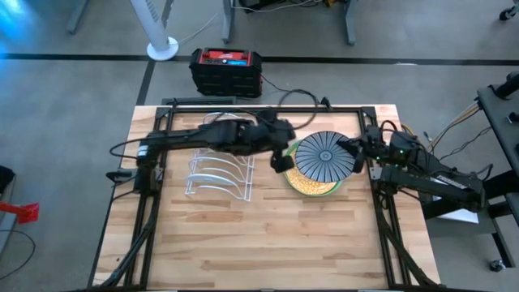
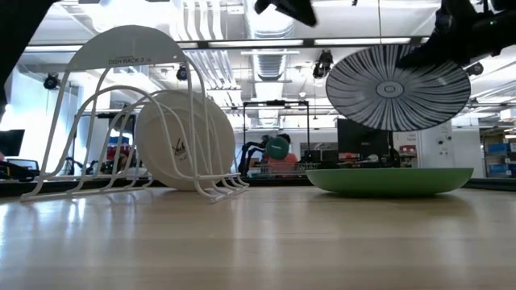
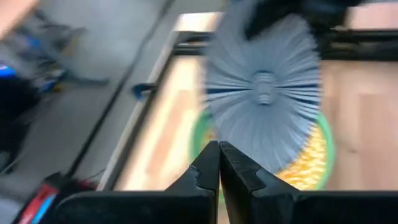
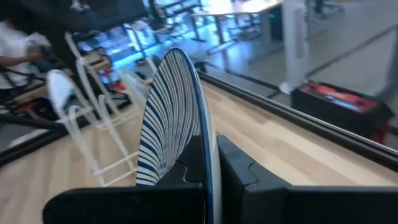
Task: Sort dishes
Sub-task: Put the blue pattern plate in the dish rack
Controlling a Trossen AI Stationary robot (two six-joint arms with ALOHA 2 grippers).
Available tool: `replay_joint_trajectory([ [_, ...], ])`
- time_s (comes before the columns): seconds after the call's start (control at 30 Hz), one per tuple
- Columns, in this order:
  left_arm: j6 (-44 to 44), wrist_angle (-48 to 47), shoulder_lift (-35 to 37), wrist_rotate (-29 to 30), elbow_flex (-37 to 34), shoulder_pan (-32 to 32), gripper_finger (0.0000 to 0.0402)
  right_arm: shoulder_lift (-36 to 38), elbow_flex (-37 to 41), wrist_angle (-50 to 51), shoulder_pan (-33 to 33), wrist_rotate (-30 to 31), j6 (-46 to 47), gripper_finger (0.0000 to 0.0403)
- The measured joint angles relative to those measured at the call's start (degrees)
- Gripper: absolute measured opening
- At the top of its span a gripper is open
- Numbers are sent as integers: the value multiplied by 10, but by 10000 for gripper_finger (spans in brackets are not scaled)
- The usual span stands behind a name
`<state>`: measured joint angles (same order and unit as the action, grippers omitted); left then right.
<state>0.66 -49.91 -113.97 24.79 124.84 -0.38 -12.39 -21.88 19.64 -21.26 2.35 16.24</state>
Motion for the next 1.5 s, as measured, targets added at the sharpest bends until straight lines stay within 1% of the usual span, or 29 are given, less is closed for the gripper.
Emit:
replay_joint_trajectory([
  [0.07, 12, -13, 21, 27, 0, -8, 0, -1, 0, -16, 0, -15, -4, 1],
  [0.17, 16, -11, 52, 35, -10, -23, 0, 0, 1, -27, 0, -28, -13, 1],
  [0.23, 16, 0, 68, 50, -30, -35, 0, 0, 2, -36, 0, -38, -20, 1],
  [0.33, 22, 9, 99, 87, -78, -52, 0, -1, 5, -62, 0, -63, -27, 1],
  [0.43, 41, 53, 146, 119, -157, -68, 0, -1, 5, -83, 2, -79, -31, 1],
  [0.57, 46, 191, 207, 122, -301, -87, 0, -9, 6, -106, 8, -102, -35, 1],
  [0.67, 39, 331, 247, 121, -401, -100, 0, -25, 6, -132, 16, -119, -34, 1],
  [0.77, 30, 435, 266, 121, -474, -110, 0, -47, 6, -170, 28, -119, -36, 1],
  [0.83, 28, 473, 266, 121, -508, -113, 0, -62, 6, -199, 38, -120, -43, 1],
  [0.9, 26, 508, 266, 120, -531, -116, 0, -78, 6, -228, 49, -121, -49, 1],
  [1.0, -1, 589, 268, 122, -563, -123, 0, -101, 6, -266, 68, -120, -63, 1],
  [1.13, -70, 744, 266, 119, -612, -150, 0, -130, 7, -307, 93, -119, -85, 1],
  [1.2, -88, 804, 267, 127, -626, -166, 0, -140, 7, -322, 104, -116, -94, 1],
  [1.27, -89, 809, 268, 148, -630, -177, 0, -150, 3, -325, 112, -114, -107, 1],
  [1.37, -72, 800, 259, 154, -631, -177, 0, -164, -6, -325, 123, -112, -139, 1],
  [1.43, -70, 799, 253, 153, -631, -176, 4, -172, -12, -326, 130, -106, -154, 1],
  [1.5, -68, 799, 248, 130, -631, -177, 16, -180, -14, -331, 139, -92, -166, 1],
])
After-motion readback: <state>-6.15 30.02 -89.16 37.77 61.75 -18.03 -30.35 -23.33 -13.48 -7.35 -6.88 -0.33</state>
